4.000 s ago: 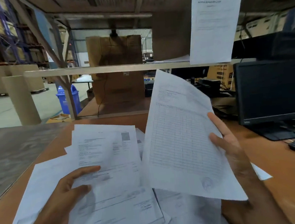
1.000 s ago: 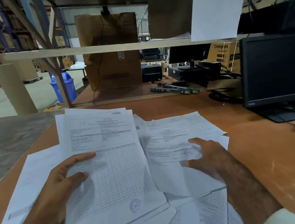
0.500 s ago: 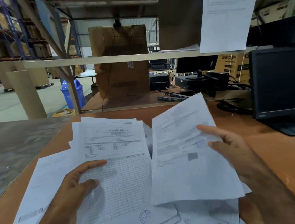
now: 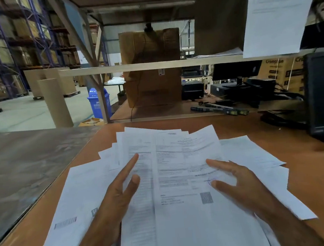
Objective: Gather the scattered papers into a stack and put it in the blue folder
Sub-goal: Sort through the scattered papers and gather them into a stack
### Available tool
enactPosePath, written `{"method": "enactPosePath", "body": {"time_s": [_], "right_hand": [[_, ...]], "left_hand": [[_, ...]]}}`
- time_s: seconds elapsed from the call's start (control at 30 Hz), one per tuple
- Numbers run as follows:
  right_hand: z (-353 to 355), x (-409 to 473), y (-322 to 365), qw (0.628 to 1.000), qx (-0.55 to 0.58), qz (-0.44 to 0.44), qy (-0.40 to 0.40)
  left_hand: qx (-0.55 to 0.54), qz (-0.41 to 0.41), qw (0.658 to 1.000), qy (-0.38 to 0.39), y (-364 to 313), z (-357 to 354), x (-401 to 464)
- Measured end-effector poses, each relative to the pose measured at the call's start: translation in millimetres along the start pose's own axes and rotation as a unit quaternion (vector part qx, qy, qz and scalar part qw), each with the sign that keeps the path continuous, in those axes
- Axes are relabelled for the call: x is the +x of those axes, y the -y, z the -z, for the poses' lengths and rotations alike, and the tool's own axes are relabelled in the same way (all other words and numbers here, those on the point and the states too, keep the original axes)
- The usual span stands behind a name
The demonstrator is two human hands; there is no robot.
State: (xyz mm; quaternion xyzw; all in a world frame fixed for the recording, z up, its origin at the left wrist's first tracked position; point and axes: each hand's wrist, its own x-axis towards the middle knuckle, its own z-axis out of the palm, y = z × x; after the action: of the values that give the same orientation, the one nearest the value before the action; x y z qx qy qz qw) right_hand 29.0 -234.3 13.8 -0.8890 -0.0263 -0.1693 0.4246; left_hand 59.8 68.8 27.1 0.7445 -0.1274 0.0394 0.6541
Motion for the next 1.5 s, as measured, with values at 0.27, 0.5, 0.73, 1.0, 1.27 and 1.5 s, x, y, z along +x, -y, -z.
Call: {"method": "enactPosePath", "body": {"time_s": [0.27,0.5,0.73,1.0,1.27,1.5], "right_hand": [[-45,3,24,0.996,0.006,0.087,-0.018],[-37,-4,27,0.953,0.285,-0.084,0.061],[-44,-3,35,0.988,0.151,-0.035,0.024],[-29,-12,13,0.916,-0.305,-0.031,0.257],[-15,-9,17,0.940,-0.303,-0.115,0.104],[-4,-7,2,0.965,-0.182,-0.186,0.031]], "left_hand": [[0.023,-0.044,0.994,0.099,8,-3,-7],[-0.090,0.006,0.993,0.071,9,29,-4],[-0.058,0.025,0.996,0.061,18,44,-2],[-0.114,0.043,0.985,-0.123,38,89,5],[-0.093,0.016,0.996,-0.005,43,50,17],[-0.080,0.039,0.996,0.013,54,44,15]]}}
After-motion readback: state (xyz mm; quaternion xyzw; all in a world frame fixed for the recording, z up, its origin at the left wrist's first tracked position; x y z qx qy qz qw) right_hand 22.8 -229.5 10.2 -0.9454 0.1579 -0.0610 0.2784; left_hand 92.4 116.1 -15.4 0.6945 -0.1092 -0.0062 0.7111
